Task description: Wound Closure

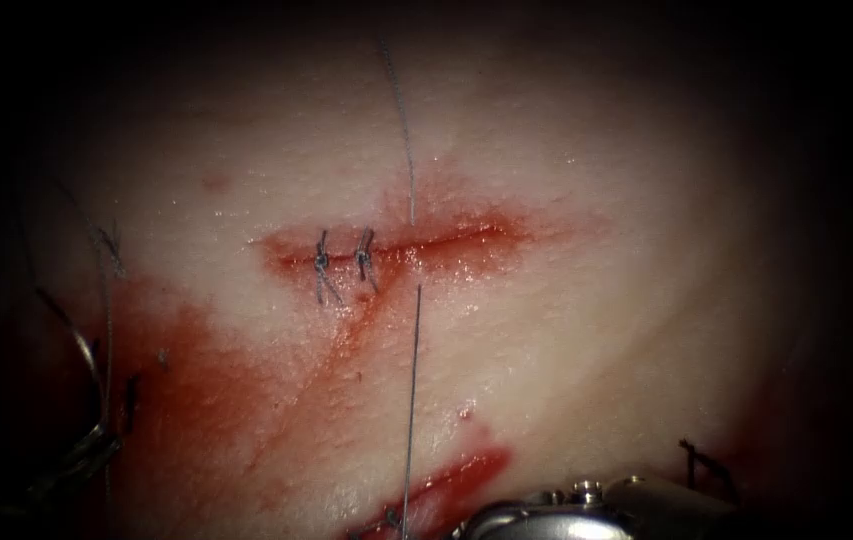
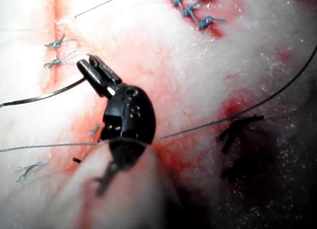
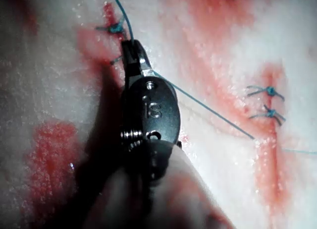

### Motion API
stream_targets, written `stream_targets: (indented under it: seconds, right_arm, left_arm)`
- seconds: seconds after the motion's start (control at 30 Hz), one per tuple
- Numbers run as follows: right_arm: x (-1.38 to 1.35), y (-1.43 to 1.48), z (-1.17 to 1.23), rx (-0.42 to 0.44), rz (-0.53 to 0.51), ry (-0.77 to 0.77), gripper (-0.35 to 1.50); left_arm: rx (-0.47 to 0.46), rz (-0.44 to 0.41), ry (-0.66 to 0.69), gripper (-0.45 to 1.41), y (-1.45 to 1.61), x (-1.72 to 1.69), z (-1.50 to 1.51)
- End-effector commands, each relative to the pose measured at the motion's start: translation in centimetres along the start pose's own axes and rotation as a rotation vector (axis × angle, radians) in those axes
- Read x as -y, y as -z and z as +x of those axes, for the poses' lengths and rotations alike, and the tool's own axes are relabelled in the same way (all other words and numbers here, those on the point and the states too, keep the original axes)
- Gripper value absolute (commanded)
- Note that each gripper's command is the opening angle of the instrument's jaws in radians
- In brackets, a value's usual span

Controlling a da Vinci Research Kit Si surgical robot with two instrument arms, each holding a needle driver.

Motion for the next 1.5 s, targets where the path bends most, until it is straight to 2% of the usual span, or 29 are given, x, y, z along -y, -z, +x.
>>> stream_targets:
  seconds: [0.03,0.07,0.1,0.13,0.33,0.37,0.5,0.67,0.73,0.83,1.07,1.13,1.17,1.2,1.23,1.5]
  right_arm:
    - [-0.19,0.02,0.02,-0.01,-0.082,-0.014,0.68]
    - [-0.26,0.08,0.03,-0.014,-0.128,-0.024,1.0]
    - [-0.33,0.16,0.03,-0.026,-0.159,-0.036,1.11]
    - [-0.43,0.27,0.02,-0.038,-0.185,-0.052,1.15]
    - [-0.9,0.7,-0.09,0.027,-0.278,-0.021,1.05]
    - [-1.05,0.79,-0.18,0.051,-0.299,-0.002,1.05]
    - [-1.29,0.86,-0.4,0.07,-0.322,-0.008,1.06]
    - [-1.48,0.76,-0.71,0.063,-0.349,0.002,1.06]
    - [-1.55,0.65,-0.94,0.064,-0.353,0.016,1.08]
    - [-1.6,0.51,-1.15,0.064,-0.357,0.04,1.13]
    - [-1.64,0.17,-1.38,0.054,-0.361,0.032,1.15]
    - [-1.63,0.11,-1.39,0.048,-0.359,0.036,0.88]
    - [-1.62,0.09,-1.39,0.054,-0.352,0.037,0.46]
    - [-1.61,0.08,-1.39,0.059,-0.344,0.038,-0.05]
    - [-1.6,0.08,-1.39,0.066,-0.334,0.038,-0.35]
    - [-1.43,0.11,-1.36,0.08,-0.294,0.035,-0.35]
  left_arm:
    - [-0.002,0.001,-0.001,-0.45,-0.08,-0.02,-0.03]
    - [-0.002,0.001,-0.001,-0.45,-0.08,-0.02,-0.03]
    - [-0.002,0.001,-0.001,-0.45,-0.08,-0.02,-0.03]
    - [-0.002,0.001,-0.001,-0.45,-0.08,-0.02,-0.03]
    - [-0.002,0.002,-0.001,-0.45,-0.08,-0.03,-0.04]
    - [-0.002,0.002,-0.001,-0.45,-0.08,-0.03,-0.04]
    - [-0.002,0.002,-0.002,-0.45,-0.08,-0.03,-0.05]
    - [-0.001,0.003,-0.002,-0.45,-0.09,-0.03,-0.05]
    - [-0.001,0.003,-0.003,-0.45,-0.09,-0.04,-0.06]
    - [-0.003,0.002,-0.003,-0.45,-0.09,-0.04,-0.06]
    - [-0.003,0.003,-0.003,-0.45,-0.09,-0.05,-0.06]
    - [-0.003,0.003,-0.003,-0.45,-0.09,-0.05,-0.06]
    - [-0.003,0.003,-0.003,-0.45,-0.09,-0.05,-0.06]
    - [-0.003,0.003,-0.003,-0.45,-0.09,-0.05,-0.06]
    - [-0.003,0.003,-0.003,-0.45,-0.09,-0.05,-0.06]
    - [-0.003,0.003,-0.004,-0.45,-0.09,-0.05,-0.06]
